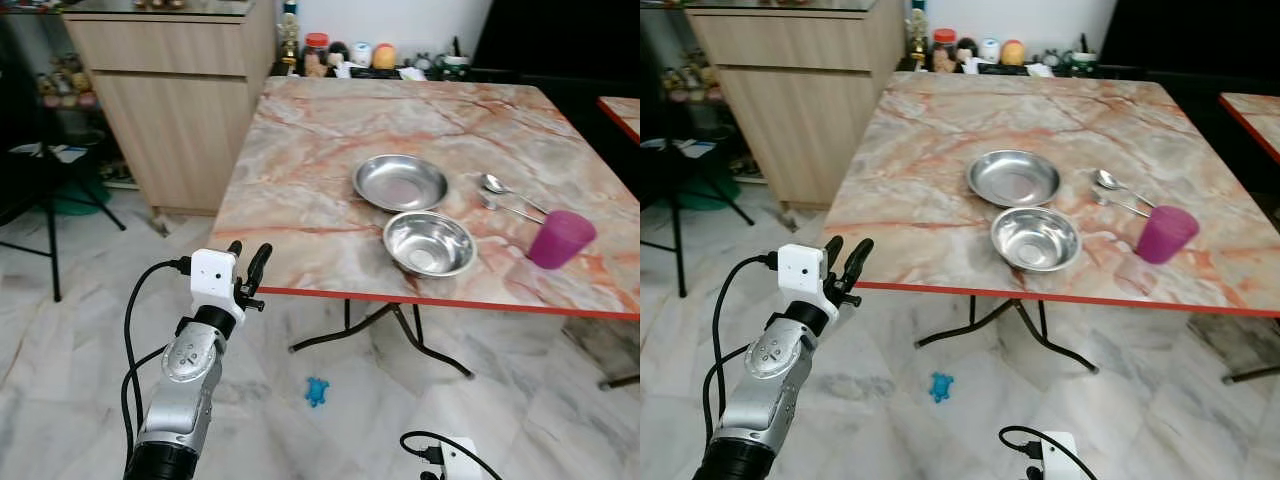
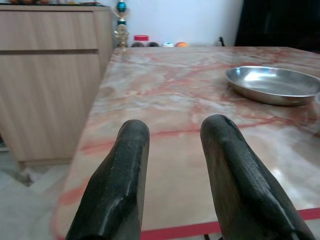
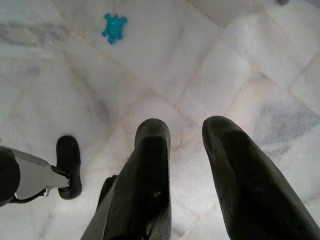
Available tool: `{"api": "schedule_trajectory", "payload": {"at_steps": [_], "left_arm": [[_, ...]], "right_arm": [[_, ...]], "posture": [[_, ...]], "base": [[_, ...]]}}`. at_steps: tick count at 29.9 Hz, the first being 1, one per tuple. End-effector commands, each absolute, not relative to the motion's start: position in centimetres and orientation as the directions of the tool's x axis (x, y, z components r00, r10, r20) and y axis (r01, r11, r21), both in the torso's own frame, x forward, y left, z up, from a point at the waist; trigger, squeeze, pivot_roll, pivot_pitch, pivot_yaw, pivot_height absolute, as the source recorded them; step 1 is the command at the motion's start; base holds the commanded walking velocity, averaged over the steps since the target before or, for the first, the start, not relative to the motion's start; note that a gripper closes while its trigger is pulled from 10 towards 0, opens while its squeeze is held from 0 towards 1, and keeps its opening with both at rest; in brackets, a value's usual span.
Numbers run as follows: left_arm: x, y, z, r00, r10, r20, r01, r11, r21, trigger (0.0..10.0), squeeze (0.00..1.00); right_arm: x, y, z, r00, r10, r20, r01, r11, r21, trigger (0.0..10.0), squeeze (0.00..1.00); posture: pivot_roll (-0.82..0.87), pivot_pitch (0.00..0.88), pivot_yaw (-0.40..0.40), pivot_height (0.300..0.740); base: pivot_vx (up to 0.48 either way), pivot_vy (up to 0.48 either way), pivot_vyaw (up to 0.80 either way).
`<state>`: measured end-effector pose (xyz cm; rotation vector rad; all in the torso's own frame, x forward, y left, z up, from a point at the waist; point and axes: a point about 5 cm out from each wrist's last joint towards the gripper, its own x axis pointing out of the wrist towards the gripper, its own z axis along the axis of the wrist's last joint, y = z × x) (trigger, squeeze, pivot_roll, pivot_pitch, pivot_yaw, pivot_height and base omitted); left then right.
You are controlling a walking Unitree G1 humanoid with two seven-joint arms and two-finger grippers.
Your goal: Setting the table
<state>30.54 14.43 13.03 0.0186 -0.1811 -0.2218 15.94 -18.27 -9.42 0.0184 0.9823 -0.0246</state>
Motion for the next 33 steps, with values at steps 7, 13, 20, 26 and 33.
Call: {"api": "schedule_trajectory", "payload": {"at_steps": [7, 13, 20, 26, 33], "left_arm": [[30.63, 14.36, 13.67, 0.956, -0.219, 0.195, 0.218, 0.976, 0.025, 10.0, 0.0], [30.64, 14.36, 13.66, 0.957, -0.216, 0.196, 0.217, 0.976, 0.017, 10.0, 0.0], [30.58, 14.43, 13.58, 0.958, -0.21, 0.195, 0.212, 0.977, 0.014, 10.0, 0.0], [30.58, 14.61, 13.52, 0.96, -0.205, 0.192, 0.207, 0.978, 0.014, 10.0, 0.0], [30.6, 14.71, 13.54, 0.959, -0.204, 0.195, 0.205, 0.979, 0.016, 10.0, 0.0]], "right_arm": [[15.74, -18.41, -9.48, 0.553, -0.014, -0.833, 0.028, 1.0, 0.002, 10.0, 0.0], [15.75, -18.41, -9.46, 0.555, -0.014, -0.832, 0.028, 1.0, 0.002, 10.0, 0.0], [15.83, -18.46, -9.4, 0.565, -0.023, -0.825, 0.03, 1.0, -0.007, 10.0, 0.0], [15.75, -18.43, -9.47, 0.555, -0.026, -0.832, 0.032, 0.999, -0.009, 10.0, 0.0], [15.87, -18.37, -9.41, 0.56, -0.023, -0.828, 0.016, 1.0, -0.016, 10.0, 0.0]], "posture": [[0.13, 0.0, -0.044, 0.74], [0.13, 0.0, -0.044, 0.74], [0.13, 0.0, -0.043, 0.74], [0.13, 0.0, -0.042, 0.74], [0.13, 0.0, -0.039, 0.74]], "base": [[0.0, 0.0, -0.46], [0.0, 0.0, -0.48], [0.034, 0.0, 0.0], [0.16, 0.0, -0.52], [0.257, 0.0, -0.43]]}}
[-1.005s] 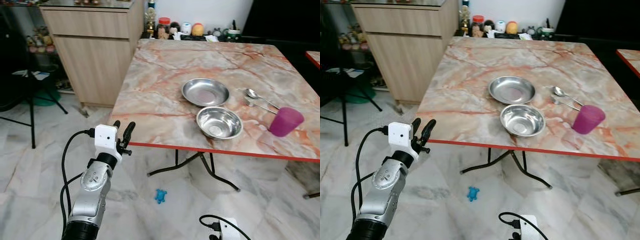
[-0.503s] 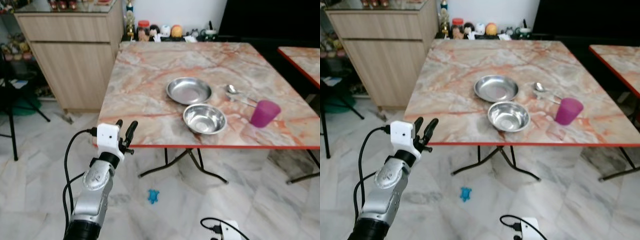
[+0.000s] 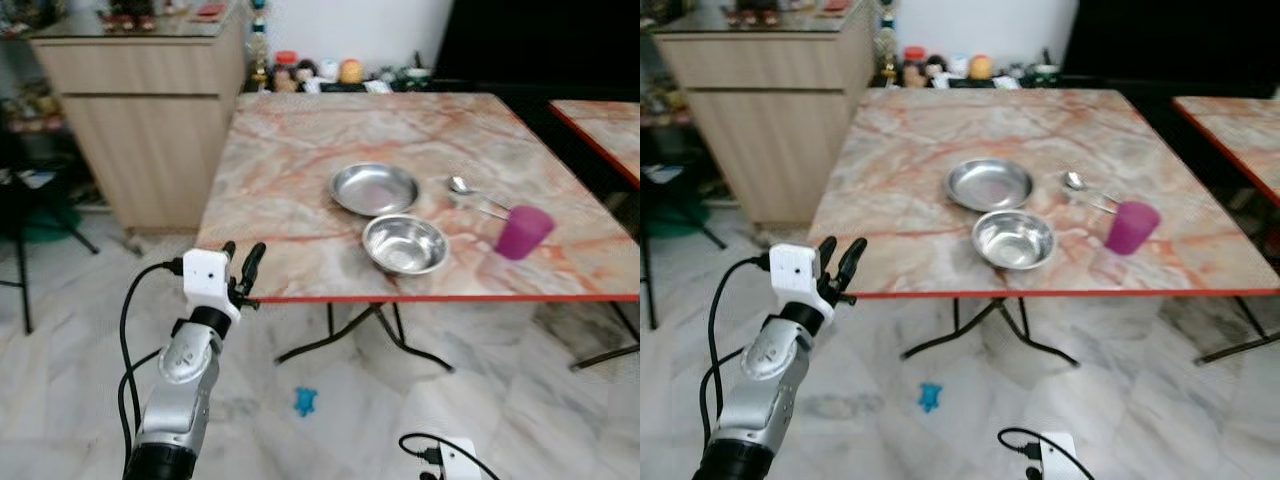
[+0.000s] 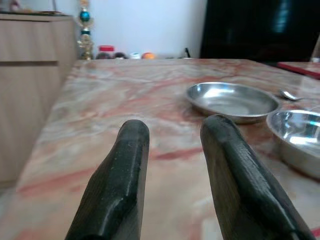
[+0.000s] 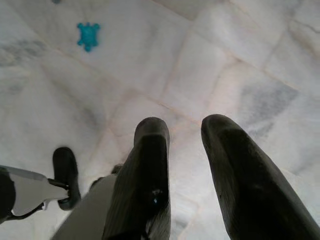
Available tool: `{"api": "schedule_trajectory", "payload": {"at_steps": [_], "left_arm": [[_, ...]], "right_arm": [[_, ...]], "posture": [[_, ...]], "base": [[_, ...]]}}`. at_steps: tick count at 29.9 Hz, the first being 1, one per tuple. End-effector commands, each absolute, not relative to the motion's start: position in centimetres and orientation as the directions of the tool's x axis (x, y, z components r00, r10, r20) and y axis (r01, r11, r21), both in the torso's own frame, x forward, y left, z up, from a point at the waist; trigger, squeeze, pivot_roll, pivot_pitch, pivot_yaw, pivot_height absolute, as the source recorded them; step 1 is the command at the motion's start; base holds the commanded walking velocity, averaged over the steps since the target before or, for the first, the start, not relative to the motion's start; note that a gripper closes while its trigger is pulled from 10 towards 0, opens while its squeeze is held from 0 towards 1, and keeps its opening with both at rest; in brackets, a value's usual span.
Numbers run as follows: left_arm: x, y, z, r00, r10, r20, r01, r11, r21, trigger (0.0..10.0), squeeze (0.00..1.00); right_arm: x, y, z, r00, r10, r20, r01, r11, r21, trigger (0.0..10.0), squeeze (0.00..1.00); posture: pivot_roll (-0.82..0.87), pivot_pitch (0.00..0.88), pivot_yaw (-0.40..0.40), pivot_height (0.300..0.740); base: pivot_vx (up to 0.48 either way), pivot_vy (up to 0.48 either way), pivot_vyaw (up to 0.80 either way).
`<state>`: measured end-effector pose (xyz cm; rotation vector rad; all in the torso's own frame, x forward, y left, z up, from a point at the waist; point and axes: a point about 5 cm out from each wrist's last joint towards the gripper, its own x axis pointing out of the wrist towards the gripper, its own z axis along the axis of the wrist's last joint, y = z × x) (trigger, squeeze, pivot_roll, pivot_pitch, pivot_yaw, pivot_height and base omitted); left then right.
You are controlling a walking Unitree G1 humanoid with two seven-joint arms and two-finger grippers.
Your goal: Setting the table
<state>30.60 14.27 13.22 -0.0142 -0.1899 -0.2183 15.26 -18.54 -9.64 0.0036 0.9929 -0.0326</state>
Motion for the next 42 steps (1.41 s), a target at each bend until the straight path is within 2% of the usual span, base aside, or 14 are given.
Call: {"api": "schedule_trajectory", "payload": {"at_steps": [1, 11, 22, 42], "left_arm": [[30.61, 14.73, 13.53, 0.959, -0.205, 0.194, 0.206, 0.978, 0.016, 10.0, 0.0], [30.59, 14.6, 13.56, 0.958, -0.209, 0.195, 0.21, 0.978, 0.014, 10.0, 0.0], [30.73, 14.57, 13.82, 0.956, -0.212, 0.2, 0.214, 0.977, 0.013, 10.0, 0.0], [31.02, 14.16, 13.88, 0.961, -0.217, 0.172, 0.228, 0.973, -0.041, 10.0, 0.0]], "right_arm": [[15.87, -18.37, -9.42, 0.559, -0.025, -0.829, 0.013, 1.0, -0.021, 10.0, 0.0], [15.86, -18.31, -9.43, 0.558, -0.019, -0.83, 0.01, 1.0, -0.017, 10.0, 0.0], [15.89, -18.3, -9.41, 0.559, -0.013, -0.829, -0.005, 1.0, -0.019, 10.0, 0.0], [15.9, -18.31, -9.41, 0.556, -0.005, -0.831, -0.024, 0.999, -0.022, 10.0, 0.0]], "posture": [[0.13, 0.0, -0.038, 0.74], [0.13, 0.0, -0.036, 0.74], [0.13, 0.0, -0.039, 0.74], [0.13, 0.0, -0.038, 0.74]], "base": [[0.274, 0.0, 0.0], [0.274, 0.0, 0.0], [0.273, 0.0, -0.66], [0.0, 0.0, 0.0]]}}
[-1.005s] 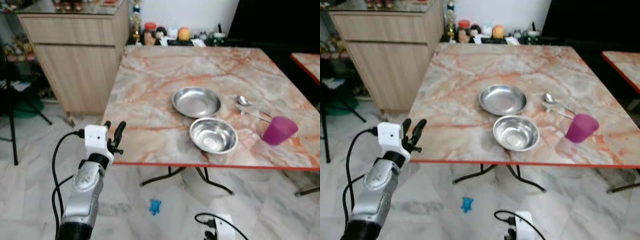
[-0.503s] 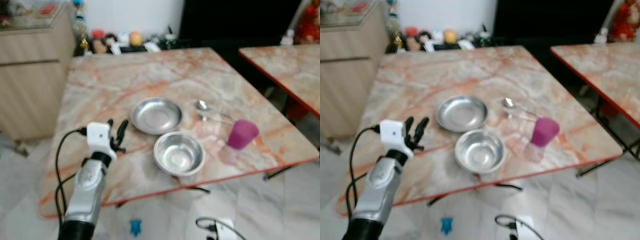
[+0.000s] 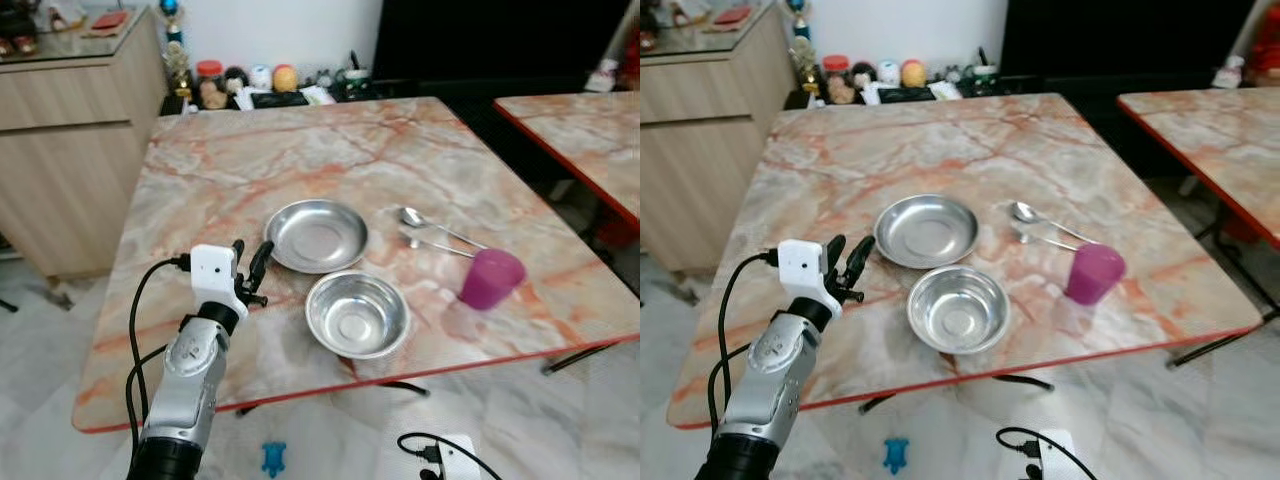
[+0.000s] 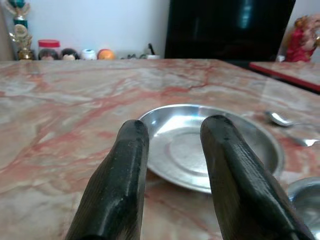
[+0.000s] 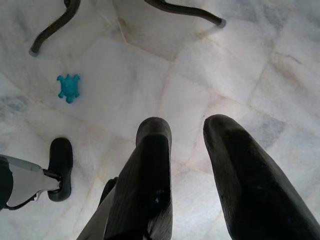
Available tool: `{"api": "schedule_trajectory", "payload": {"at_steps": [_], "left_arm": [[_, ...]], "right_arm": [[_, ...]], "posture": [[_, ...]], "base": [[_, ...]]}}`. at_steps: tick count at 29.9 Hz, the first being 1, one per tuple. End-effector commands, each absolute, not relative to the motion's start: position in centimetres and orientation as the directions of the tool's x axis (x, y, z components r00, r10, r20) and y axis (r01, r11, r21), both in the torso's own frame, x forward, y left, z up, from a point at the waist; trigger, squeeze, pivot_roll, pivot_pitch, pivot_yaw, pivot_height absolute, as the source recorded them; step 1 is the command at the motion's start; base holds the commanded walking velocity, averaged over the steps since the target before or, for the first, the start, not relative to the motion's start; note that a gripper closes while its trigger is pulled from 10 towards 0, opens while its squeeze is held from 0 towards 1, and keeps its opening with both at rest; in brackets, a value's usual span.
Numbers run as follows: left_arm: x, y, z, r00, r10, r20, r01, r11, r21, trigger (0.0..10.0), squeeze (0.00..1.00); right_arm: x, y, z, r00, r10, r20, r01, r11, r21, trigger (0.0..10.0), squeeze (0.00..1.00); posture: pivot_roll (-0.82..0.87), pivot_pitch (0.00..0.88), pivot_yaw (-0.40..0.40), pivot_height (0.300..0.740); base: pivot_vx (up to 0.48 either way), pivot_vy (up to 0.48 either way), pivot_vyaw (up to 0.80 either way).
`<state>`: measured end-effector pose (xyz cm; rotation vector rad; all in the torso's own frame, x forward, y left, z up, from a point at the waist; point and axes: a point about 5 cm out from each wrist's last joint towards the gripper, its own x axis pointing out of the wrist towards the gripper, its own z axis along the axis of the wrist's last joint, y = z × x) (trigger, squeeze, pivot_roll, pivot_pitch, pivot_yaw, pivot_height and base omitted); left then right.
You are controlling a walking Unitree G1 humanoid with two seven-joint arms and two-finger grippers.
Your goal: Setting the table
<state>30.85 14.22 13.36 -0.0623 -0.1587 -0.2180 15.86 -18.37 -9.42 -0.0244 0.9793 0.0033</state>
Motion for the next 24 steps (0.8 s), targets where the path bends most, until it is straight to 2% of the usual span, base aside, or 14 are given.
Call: {"api": "schedule_trajectory", "payload": {"at_steps": [1, 9, 24], "left_arm": [[31.01, 14.17, 13.91, 0.961, -0.216, 0.175, 0.226, 0.973, -0.041, 10.0, 0.0], [31.02, 14.24, 13.88, 0.963, -0.209, 0.168, 0.219, 0.975, -0.042, 10.0, 0.0], [31.06, 14.36, 14.13, 0.963, -0.203, 0.178, 0.213, 0.976, -0.039, 10.0, 0.0]], "right_arm": [[15.9, -18.3, -9.41, 0.556, -0.004, -0.831, -0.025, 0.999, -0.022, 10.0, 0.0], [15.89, -18.28, -9.42, 0.556, -0.002, -0.831, -0.029, 0.999, -0.021, 10.0, 0.0], [15.9, -18.3, -9.41, 0.555, 0.0, -0.832, -0.034, 0.999, -0.023, 10.0, 0.0]], "posture": [[0.13, 0.0, -0.037, 0.74], [0.13, 0.0, -0.036, 0.74], [0.13, 0.0, -0.038, 0.74]], "base": [[0.0, 0.0, 0.0], [0.0, 0.0, 0.0], [0.261, 0.0, 0.0]]}}
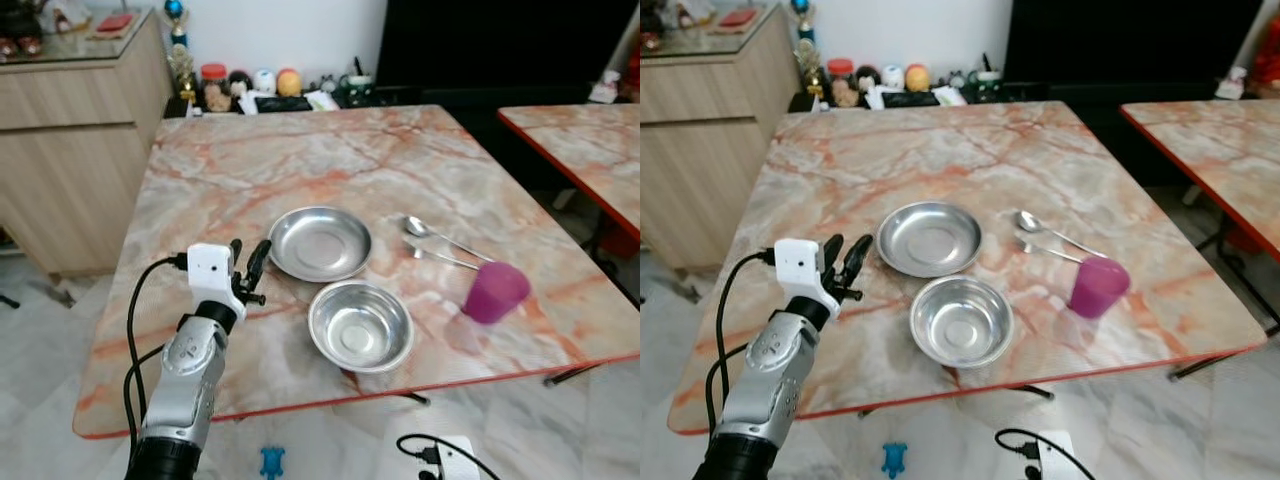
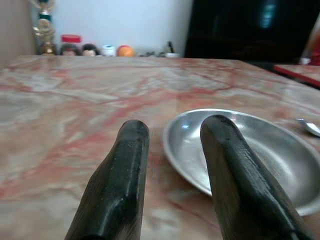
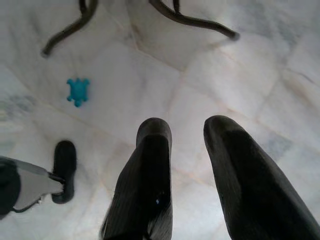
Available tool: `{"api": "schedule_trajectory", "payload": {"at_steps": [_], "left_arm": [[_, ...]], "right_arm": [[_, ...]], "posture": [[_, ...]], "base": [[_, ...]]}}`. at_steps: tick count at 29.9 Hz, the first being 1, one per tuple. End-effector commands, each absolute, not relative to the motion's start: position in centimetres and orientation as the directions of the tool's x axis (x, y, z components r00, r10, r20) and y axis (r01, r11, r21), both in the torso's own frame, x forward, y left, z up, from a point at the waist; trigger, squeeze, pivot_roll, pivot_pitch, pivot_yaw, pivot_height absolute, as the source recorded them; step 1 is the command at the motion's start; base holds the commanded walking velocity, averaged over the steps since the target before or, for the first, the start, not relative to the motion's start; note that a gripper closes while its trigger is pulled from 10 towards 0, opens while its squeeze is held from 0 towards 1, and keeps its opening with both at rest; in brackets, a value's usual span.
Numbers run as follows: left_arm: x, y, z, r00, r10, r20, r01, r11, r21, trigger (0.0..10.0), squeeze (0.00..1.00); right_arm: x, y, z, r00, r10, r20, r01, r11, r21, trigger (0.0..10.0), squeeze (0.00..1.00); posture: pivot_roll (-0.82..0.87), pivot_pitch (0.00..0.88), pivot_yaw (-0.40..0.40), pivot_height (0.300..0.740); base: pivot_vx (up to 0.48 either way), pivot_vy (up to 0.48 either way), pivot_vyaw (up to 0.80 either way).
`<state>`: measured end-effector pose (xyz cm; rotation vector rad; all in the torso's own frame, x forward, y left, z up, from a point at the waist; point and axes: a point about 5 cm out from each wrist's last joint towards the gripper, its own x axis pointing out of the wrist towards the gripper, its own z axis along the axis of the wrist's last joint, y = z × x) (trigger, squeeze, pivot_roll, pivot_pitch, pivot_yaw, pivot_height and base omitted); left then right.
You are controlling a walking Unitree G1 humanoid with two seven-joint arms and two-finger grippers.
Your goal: Setting the table
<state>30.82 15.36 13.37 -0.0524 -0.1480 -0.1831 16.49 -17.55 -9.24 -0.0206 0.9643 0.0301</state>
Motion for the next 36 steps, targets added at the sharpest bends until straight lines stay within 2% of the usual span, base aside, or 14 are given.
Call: {"api": "schedule_trajectory", "payload": {"at_steps": [1, 7, 16, 22, 26, 27, 28, 29, 36], "left_arm": [[31.1, 14.4, 14.1, 0.963, -0.202, 0.179, 0.212, 0.976, -0.039, 10.0, 0.0], [31.0, 14.3, 14.2, 0.962, -0.203, 0.185, 0.213, 0.976, -0.04, 10.0, 0.0], [31.4, 14.1, 14.6, 0.963, -0.207, 0.174, 0.226, 0.969, -0.099, 10.0, 0.0], [32.8, 14.3, 14.4, 0.987, -0.146, 0.061, 0.157, 0.96, -0.232, 10.0, 0.0], [33.8, 14.4, 13.3, 0.992, -0.108, -0.061, 0.089, 0.962, -0.256, 10.0, 0.0], [34.3, 14.4, 13.2, 0.994, -0.082, -0.074, 0.055, 0.948, -0.313, 10.0, 0.82], [34.6, 14.3, 13.1, 0.993, -0.064, -0.097, 0.026, 0.936, -0.351, 10.0, 0.82], [34.7, 14.3, 13.0, 0.992, -0.062, -0.114, 0.017, 0.932, -0.362, 10.0, 1.0], [36.2, 14.1, 13.0, 0.982, -0.039, -0.187, -0.039, 0.919, -0.392, 10.0, 1.0]], "right_arm": [[15.9, -18.3, -9.4, 0.555, 0.0, -0.832, -0.035, 0.999, -0.023, 10.0, 0.0], [15.9, -18.3, -9.4, 0.556, 0.001, -0.831, -0.035, 0.999, -0.022, 10.0, 0.0], [15.9, -18.3, -9.4, 0.553, 0.004, -0.833, -0.039, 0.999, -0.021, 10.0, 0.0], [15.9, -18.3, -9.4, 0.551, 0.006, -0.834, -0.041, 0.999, -0.02, 10.0, 0.0], [15.9, -18.3, -9.4, 0.551, 0.006, -0.835, -0.042, 0.999, -0.02, 10.0, 0.0], [15.9, -18.3, -9.4, 0.55, 0.006, -0.835, -0.042, 0.999, -0.021, 10.0, 0.0], [15.9, -18.3, -9.4, 0.55, 0.006, -0.835, -0.043, 0.999, -0.022, 10.0, 0.0], [15.9, -18.3, -9.4, 0.55, 0.006, -0.835, -0.044, 0.999, -0.022, 10.0, 0.0], [15.9, -18.3, -9.4, 0.55, 0.004, -0.835, -0.043, 0.999, -0.023, 10.0, 0.0]], "posture": [[0.13, 0.0, -0.037, 0.74], [0.13, 0.0, -0.037, 0.74], [0.13, 0.0, -0.038, 0.74], [0.13, 0.0, -0.038, 0.74], [0.13, 0.0, -0.039, 0.74], [0.13, 0.0, -0.041, 0.74], [0.13, 0.0, -0.041, 0.74], [0.13, 0.0, -0.041, 0.74], [0.12, 0.0, -0.035, 0.74]], "base": [[0.277, 0.0, 0.0], [0.277, 0.0, 0.0], [0.0, 0.0, 0.0], [0.0, 0.0, 0.0], [0.0, 0.0, 0.0], [0.0, 0.0, 0.0], [0.0, 0.0, 0.0], [0.0, 0.0, 0.0], [0.0, 0.0, 0.0]]}}
